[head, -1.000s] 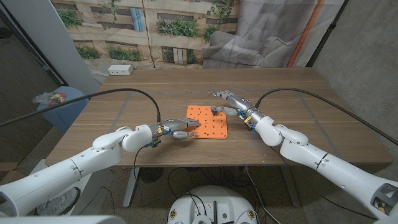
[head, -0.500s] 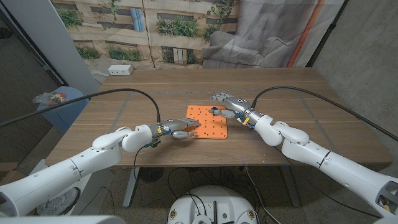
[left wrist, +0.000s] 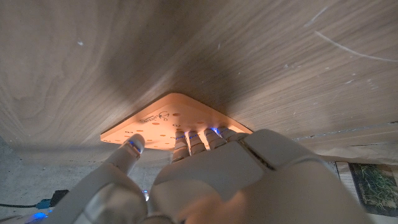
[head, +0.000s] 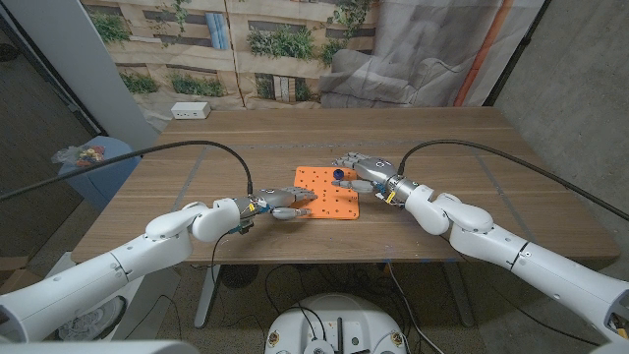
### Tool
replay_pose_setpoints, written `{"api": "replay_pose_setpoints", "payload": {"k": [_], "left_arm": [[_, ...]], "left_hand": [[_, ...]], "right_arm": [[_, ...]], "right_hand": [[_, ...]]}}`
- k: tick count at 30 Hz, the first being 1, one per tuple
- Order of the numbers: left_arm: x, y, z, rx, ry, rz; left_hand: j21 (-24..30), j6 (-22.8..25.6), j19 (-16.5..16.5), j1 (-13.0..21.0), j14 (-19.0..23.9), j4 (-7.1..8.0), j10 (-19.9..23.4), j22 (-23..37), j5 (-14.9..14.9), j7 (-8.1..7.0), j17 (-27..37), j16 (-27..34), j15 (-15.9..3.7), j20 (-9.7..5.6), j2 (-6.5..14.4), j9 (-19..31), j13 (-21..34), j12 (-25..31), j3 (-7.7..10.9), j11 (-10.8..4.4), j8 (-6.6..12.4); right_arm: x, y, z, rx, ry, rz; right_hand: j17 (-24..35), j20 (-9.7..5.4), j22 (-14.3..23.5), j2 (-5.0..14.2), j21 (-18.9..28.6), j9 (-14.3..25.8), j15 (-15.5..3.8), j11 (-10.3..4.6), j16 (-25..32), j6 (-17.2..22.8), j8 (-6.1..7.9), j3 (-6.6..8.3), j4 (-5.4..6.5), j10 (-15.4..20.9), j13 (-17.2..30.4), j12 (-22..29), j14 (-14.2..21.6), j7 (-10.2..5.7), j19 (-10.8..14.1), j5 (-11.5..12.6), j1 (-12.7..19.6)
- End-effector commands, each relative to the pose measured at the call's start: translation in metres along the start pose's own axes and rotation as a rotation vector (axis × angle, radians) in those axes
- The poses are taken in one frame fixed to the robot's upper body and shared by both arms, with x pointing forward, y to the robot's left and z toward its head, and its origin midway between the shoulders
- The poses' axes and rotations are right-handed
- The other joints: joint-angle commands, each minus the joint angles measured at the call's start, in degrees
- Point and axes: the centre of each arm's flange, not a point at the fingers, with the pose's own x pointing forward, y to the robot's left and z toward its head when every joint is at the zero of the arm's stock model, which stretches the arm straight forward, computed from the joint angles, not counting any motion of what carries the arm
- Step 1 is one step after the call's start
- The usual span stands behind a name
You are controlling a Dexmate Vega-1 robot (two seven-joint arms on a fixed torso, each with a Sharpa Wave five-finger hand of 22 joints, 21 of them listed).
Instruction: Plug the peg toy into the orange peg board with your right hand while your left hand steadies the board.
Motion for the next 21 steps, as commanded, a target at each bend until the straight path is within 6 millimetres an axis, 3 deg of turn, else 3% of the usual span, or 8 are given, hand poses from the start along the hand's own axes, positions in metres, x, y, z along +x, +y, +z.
{"api": "replay_pose_setpoints", "payload": {"k": [1, 21], "left_arm": [[0.0003, -0.0007, 0.0026, -0.009, -0.003, 0.004], [0.0002, -0.0015, 0.0015, -0.009, -0.010, 0.003]], "left_hand": [[0.4, 0.8, 0.8, 0.0, 2.5, 0.11, 2.3, 0.3, -0.2, 0.42, 0.6, 0.7, -4.14, -7.74, 4.9, 0.1, 0.3, 0.4, 0.29, 1.25, 0.37], [0.4, 0.8, 0.8, 0.0, 2.5, 0.14, 2.3, 0.3, -0.2, 0.47, 0.6, 0.6, -4.13, -7.75, 4.9, 0.1, 0.3, 0.4, 0.31, 1.25, 0.34]], "right_arm": [[-0.0009, 0.0078, -0.0004, -0.030, 0.017, 0.034], [0.0005, 0.0173, 0.0018, -0.027, 0.027, 0.075]], "right_hand": [[0.1, -0.22, 0.0, 0.39, -0.1, 0.2, -1.74, -0.25, 0.3, 0.3, -0.15, 0.11, 0.07, 0.6, 0.0, -0.2, 0.2, -0.14, -0.5, -0.1, -0.1], [-0.1, -0.25, 0.0, 0.88, -0.2, 0.2, -1.36, -0.31, 0.2, 0.5, -0.29, 0.08, 0.51, 0.9, -0.1, -0.4, -0.1, -0.26, -1.0, -0.3, -1.5]]}}
